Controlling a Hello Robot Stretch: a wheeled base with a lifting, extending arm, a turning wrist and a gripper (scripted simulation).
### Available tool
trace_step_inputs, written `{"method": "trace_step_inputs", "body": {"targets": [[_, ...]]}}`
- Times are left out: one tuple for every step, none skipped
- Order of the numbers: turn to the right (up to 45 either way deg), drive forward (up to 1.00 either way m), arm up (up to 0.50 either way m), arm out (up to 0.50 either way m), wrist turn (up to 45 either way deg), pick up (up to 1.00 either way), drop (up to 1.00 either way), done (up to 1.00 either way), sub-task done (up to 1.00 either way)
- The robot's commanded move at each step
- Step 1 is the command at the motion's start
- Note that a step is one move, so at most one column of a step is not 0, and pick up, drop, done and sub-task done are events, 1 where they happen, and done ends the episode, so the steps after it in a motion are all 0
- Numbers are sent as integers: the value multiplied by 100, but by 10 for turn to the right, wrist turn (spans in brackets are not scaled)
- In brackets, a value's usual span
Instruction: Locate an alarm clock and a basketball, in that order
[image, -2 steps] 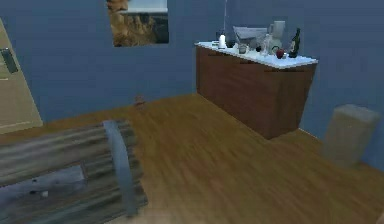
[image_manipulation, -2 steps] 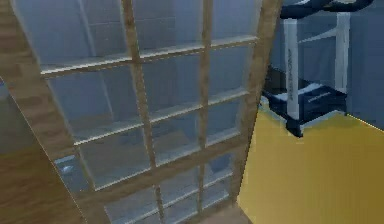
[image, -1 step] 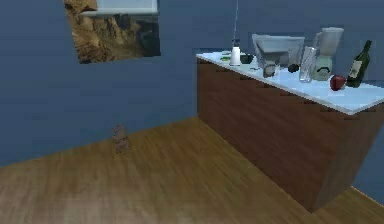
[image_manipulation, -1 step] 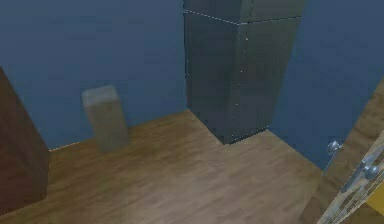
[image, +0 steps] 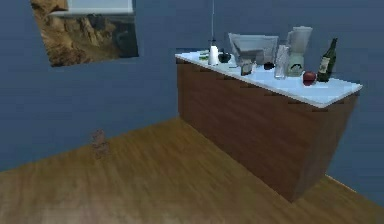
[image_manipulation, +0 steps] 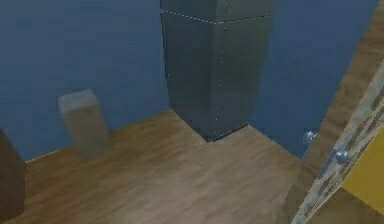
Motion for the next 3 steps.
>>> {"method": "trace_step_inputs", "body": {"targets": [[0,10,0,0,0,0,0,0,0],[-300,0,0,0,0,0,0,0,0],[0,70,0,0,0,0,0,0,0]]}}
